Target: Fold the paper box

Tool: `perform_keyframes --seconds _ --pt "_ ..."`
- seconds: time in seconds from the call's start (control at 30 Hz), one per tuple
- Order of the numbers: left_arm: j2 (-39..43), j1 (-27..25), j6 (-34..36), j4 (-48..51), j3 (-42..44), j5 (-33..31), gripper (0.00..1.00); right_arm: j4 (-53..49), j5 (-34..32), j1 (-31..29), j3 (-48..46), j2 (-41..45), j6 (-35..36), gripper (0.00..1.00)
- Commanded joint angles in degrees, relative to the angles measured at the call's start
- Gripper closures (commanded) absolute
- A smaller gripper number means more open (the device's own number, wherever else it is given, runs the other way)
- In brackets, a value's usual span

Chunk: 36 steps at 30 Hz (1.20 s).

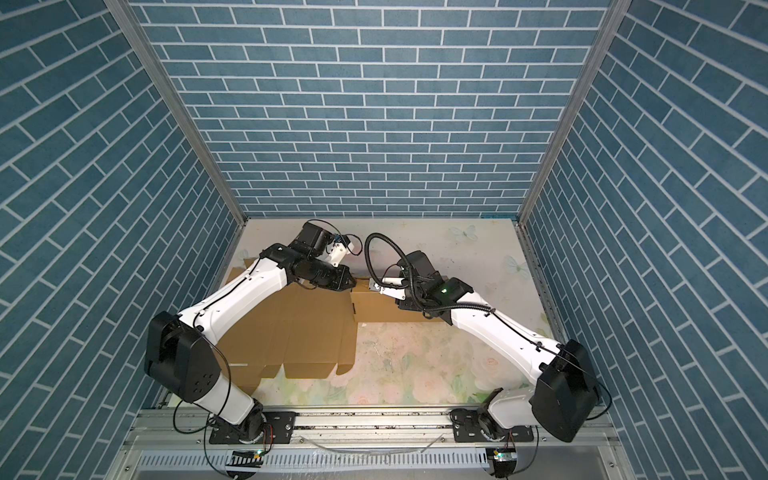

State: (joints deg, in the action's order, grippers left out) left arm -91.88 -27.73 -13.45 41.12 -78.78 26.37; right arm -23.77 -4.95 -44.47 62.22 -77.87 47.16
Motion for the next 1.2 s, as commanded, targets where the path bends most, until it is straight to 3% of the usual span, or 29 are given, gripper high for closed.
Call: perform_keyframes --seconds 0.0,0.1,0.23,0.47,0.7,0.8,0.87,1.0,1.1,1.17 --pt "1.1 -0.4 0.2 1.4 1.2 2.9 0.72 -0.9 -0.5 -0.5 -2.9 0.4 -1.4 0.56" --pt "3.5 0.3 0.6 1.3 1.3 5.5 0.60 -0.8 -0.8 -0.8 -3.7 0.5 -2.0 0.60" --pt "6.4 4.5 -3.3 -2.1 3.4 7.8 0.54 0.8 -2.0 -1.9 -5.7 1.6 -2.8 0.68" --pt "3.2 5.4 -9.7 -9.8 4.4 5.6 0.50 2.6 -3.7 -3.6 -7.5 2.1 -5.1 0.70" --pt "0.9 3.6 -8.0 -11.4 7.7 8.2 0.50 2.3 -3.6 -3.7 -7.6 2.2 -8.2 0.66" --pt "0.8 3.6 -6.3 -11.9 12.3 8.9 0.55 1.4 -3.1 -3.3 -6.9 2.0 -9.6 0.63" --pt "0.0 4.0 -5.3 -11.7 14.2 8.2 0.60 0.6 0.0 -2.2 -5.4 2.9 -13.1 0.58" --pt "0.0 4.3 -5.2 -13.0 15.3 8.2 0.61 0.8 9.6 4.0 -1.5 7.7 -27.0 0.41" --pt "0.0 4.3 -5.2 -13.4 15.0 8.2 0.61 0.9 9.6 10.6 -0.6 12.0 -42.4 0.34" --pt "-0.1 4.3 -5.2 -13.7 15.1 8.4 0.61 -4.3 8.5 15.6 0.8 13.2 -50.7 0.35"
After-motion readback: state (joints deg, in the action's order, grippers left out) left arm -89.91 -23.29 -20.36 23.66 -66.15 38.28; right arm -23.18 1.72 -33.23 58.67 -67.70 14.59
